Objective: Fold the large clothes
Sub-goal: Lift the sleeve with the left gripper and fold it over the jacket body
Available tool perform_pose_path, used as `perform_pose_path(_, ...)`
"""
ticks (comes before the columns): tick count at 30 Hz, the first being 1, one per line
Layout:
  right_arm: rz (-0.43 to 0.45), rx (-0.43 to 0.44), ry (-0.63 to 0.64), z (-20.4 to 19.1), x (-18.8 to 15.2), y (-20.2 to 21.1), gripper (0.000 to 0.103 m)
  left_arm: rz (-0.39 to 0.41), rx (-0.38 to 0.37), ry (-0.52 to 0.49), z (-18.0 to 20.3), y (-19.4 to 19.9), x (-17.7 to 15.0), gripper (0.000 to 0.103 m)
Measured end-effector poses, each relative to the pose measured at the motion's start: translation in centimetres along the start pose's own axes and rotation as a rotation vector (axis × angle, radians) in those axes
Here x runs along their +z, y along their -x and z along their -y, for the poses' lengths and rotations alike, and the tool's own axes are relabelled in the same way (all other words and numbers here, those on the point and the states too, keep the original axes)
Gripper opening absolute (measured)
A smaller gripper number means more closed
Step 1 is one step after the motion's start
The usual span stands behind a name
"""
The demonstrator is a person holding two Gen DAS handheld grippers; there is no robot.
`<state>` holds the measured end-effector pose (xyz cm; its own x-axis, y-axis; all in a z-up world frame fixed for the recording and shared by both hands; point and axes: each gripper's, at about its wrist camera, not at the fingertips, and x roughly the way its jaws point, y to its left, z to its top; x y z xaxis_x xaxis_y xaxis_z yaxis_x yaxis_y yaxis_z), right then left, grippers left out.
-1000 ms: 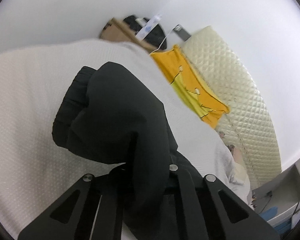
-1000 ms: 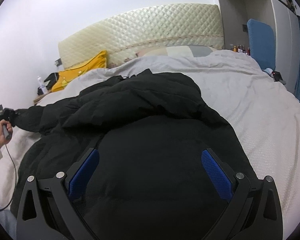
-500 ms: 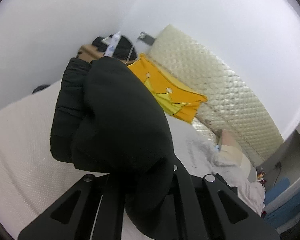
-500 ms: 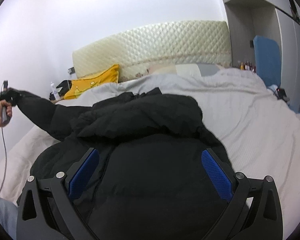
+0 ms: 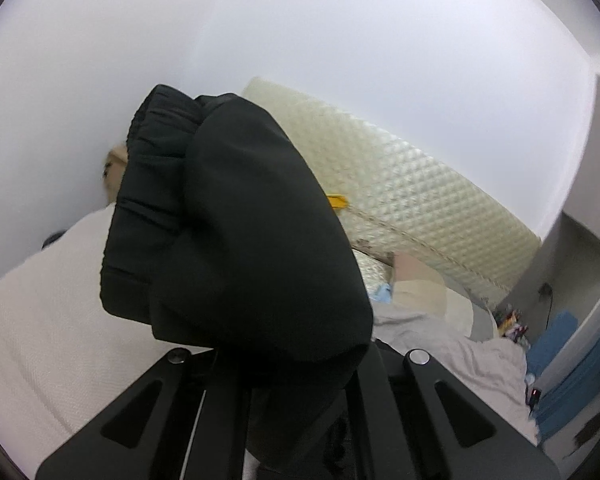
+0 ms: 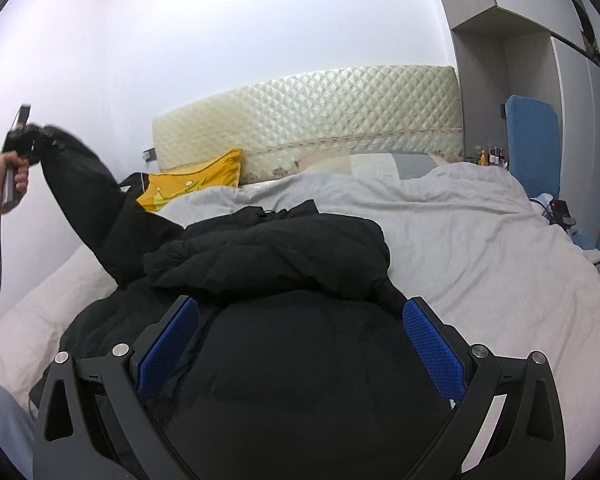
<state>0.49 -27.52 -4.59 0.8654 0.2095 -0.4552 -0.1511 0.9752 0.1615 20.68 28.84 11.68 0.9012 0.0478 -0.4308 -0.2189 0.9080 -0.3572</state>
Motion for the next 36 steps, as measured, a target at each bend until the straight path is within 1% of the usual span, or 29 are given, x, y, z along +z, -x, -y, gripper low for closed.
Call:
perform_pose_path(2,0.000,0.014,-0.016,0.7,0.2,0.0,0.103,0.005,-0.012,-0.036,2.5,0.1,-0.2,0.005)
perform_pose_path(3,0.005,0.016,-0.021,1.0,0.3,0.2,0.103,0.007,-0.004,-0.066,4.2,0.1,-0.4,0.005)
perform_pose_path(5,0.018,0.013,-0.024,1.6,0.4,0.7,0.103,0.013,0.008,-0.130,7.4,0.0,-1.0,0.005)
perform_pose_path(8,0.040,-0.002,-0.034,2.4,0.5,1.6,0.103,0.013,-0.004,-0.192,11.0,-0.4,-2.4,0.005)
perform_pose_path(12,0.076,-0.005,-0.048,3.4,1.0,2.9,0.103,-0.029,-0.051,-0.246,15.5,-1.3,-4.5,0.005)
perform_pose_path(15,0.099,-0.015,-0.033,3.7,1.3,3.5,0.103,-0.053,-0.064,-0.327,19.2,-1.8,-6.7,0.005)
perform_pose_path(18,0.105,-0.009,-0.043,4.3,1.3,3.8,0.103,-0.077,-0.086,-0.374,22.4,-2.5,-9.7,0.005)
perform_pose_path(19,0.106,-0.007,-0.054,4.7,1.3,3.9,0.103,-0.080,-0.094,-0.379,22.8,-2.2,-10.6,0.005)
perform_pose_path(23,0.110,-0.004,-0.091,5.8,1.2,4.5,0.103,-0.097,-0.138,-0.385,26.0,-3.5,-14.9,0.006)
perform_pose_path(25,0.119,-0.009,-0.105,6.3,1.1,4.8,0.103,-0.106,-0.149,-0.399,27.0,-4.1,-17.0,0.006)
perform_pose_path(27,0.127,-0.017,-0.125,6.8,1.1,5.2,0.103,-0.129,-0.161,-0.430,28.1,-4.8,-20.1,0.006)
perform_pose_path(28,0.131,-0.021,-0.135,6.9,1.0,5.4,0.103,-0.131,-0.167,-0.437,28.6,-4.9,-20.8,0.006)
perform_pose_path(30,0.134,-0.026,-0.142,7.2,0.8,5.6,0.103,-0.139,-0.177,-0.477,29.3,-5.3,-23.6,0.007)
perform_pose_path(31,0.136,-0.026,-0.144,7.3,0.7,5.7,0.103,-0.153,-0.182,-0.502,29.8,-5.9,-25.1,0.007)
perform_pose_path(32,0.135,-0.023,-0.149,7.3,0.7,5.6,0.103,-0.168,-0.185,-0.519,30.8,-6.6,-26.0,0.007)
perform_pose_path(34,0.127,-0.014,-0.172,7.6,0.6,5.5,0.103,-0.199,-0.188,-0.539,31.5,-7.5,-27.6,0.007)
perform_pose_path(36,0.118,0.006,-0.194,7.9,0.5,5.3,0.103,-0.250,-0.169,-0.575,32.3,-8.4,-29.3,0.007)
